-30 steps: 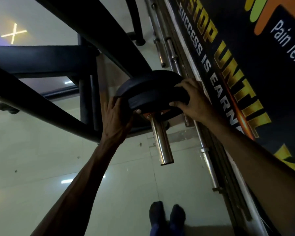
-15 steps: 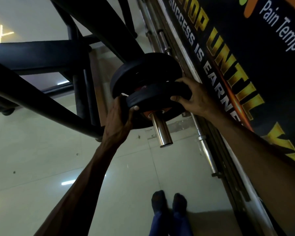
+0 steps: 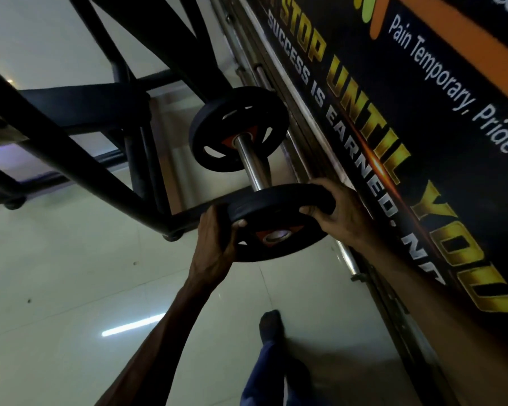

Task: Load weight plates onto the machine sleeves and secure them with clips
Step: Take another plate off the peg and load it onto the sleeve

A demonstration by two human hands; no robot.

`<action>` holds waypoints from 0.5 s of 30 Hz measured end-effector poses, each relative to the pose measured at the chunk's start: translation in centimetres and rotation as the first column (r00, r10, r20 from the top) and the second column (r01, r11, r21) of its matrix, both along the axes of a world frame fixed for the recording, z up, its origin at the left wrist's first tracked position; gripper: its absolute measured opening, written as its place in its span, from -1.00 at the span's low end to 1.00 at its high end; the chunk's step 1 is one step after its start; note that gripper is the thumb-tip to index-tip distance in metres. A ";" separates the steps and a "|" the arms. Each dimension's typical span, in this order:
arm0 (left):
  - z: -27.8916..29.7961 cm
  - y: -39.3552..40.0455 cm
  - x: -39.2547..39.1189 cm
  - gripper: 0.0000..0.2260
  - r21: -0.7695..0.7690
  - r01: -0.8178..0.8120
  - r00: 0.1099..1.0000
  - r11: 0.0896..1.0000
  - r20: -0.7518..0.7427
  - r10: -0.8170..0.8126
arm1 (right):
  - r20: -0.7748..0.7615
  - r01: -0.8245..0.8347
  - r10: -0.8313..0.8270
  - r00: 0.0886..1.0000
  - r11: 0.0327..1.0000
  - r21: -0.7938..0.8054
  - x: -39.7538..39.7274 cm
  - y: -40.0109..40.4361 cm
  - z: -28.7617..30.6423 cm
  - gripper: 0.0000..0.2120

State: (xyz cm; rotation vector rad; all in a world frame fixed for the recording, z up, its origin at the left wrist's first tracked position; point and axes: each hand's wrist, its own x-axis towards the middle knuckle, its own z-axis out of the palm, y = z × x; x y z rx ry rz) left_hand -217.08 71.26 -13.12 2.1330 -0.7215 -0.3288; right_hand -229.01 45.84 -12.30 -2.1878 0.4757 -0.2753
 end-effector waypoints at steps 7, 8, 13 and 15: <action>8.2 8.1 -7.3 -0.72 -0.093 -0.129 0.991 0.987 -0.041 0.126 | 0.126 0.007 -0.017 0.992 0.997 0.079 -6.0 8.1 8.0 -0.34; 9.6 9.7 -8.4 -0.75 -0.103 -0.147 0.989 0.984 -0.024 0.145 | 0.157 -0.013 0.002 0.988 0.997 0.074 -6.8 9.6 9.2 -0.36; 16.1 17.6 -12.7 -0.75 -0.164 -0.251 0.963 0.954 0.061 0.264 | 0.263 -0.089 0.073 0.962 0.995 0.049 -8.6 16.5 15.1 -0.39; 18.6 20.4 -13.7 -0.81 -0.183 -0.282 0.947 0.942 0.103 0.304 | 0.301 -0.102 0.082 0.950 0.993 0.051 -8.8 19.3 17.4 -0.40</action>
